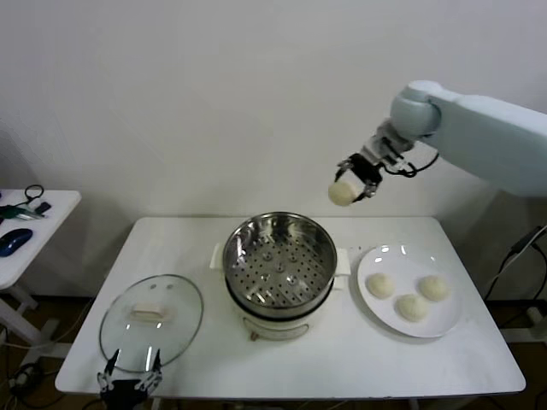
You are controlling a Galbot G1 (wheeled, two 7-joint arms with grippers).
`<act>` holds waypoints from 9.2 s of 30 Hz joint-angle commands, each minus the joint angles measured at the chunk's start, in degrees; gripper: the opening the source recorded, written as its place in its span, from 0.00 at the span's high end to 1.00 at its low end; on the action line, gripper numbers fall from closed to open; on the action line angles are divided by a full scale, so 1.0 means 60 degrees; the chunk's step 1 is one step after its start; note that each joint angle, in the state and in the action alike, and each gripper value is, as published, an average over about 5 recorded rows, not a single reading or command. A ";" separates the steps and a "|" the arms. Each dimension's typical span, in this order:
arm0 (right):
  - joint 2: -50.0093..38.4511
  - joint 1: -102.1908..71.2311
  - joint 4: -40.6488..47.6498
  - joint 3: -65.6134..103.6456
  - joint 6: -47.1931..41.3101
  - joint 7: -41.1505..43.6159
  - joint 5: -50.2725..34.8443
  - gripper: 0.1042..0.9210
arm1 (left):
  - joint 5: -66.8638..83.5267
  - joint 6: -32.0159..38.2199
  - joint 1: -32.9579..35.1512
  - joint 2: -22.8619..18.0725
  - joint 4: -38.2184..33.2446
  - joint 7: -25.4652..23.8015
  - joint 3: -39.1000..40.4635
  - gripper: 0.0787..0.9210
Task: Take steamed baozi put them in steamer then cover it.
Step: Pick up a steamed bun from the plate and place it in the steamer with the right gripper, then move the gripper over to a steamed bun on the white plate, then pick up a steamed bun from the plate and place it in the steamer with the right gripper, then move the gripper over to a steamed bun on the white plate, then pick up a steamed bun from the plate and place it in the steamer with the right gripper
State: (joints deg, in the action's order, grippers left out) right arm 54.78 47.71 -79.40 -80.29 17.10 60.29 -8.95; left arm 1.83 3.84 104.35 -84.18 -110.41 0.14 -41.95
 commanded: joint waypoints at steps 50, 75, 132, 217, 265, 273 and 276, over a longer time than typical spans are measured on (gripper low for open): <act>0.0630 0.0122 0.1117 -0.0801 0.1522 -0.0970 -0.1484 0.12 | 0.0025 -0.0010 -0.0177 -0.0068 -0.0025 -0.0006 0.0007 0.12; -0.3821 -0.2676 0.0855 -0.1972 -0.5041 -0.1454 -0.3498 0.12 | -0.0082 -0.0085 -0.0369 0.0024 0.0069 -0.0113 0.0169 0.12; -0.0599 0.3826 -0.0108 -0.4525 -0.5161 -0.0590 -0.6717 0.39 | -0.0034 -0.0158 -0.0486 0.0044 -0.0019 -0.0142 -0.0034 0.12; -0.5006 -0.1036 -0.1411 -0.3506 -0.5177 -0.1165 -0.1745 0.12 | -0.0088 -0.0147 -0.0423 -0.0121 -0.0306 -0.0196 0.0033 0.12; -0.3646 -0.4123 0.0605 -0.0236 -0.5227 -0.1519 -0.0756 0.33 | -0.0175 -0.0121 -0.0463 -0.0202 -0.0206 -0.0209 0.0028 0.12; -0.2021 0.1411 0.0233 -0.2672 -0.1410 -0.0093 -0.0565 0.33 | -0.0330 -0.0134 -0.0443 -0.0188 -0.0257 -0.0221 0.0099 0.12; -0.1041 0.2612 -0.0243 -0.2450 -0.0504 0.0117 -0.0633 0.33 | -0.0357 -0.0152 -0.0466 -0.0178 -0.0275 -0.0245 0.0125 0.12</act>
State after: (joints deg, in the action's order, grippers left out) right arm 39.03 39.24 -77.80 -87.96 -1.96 55.55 -12.80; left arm -0.10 2.96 101.36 -85.30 -112.00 -1.49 -41.24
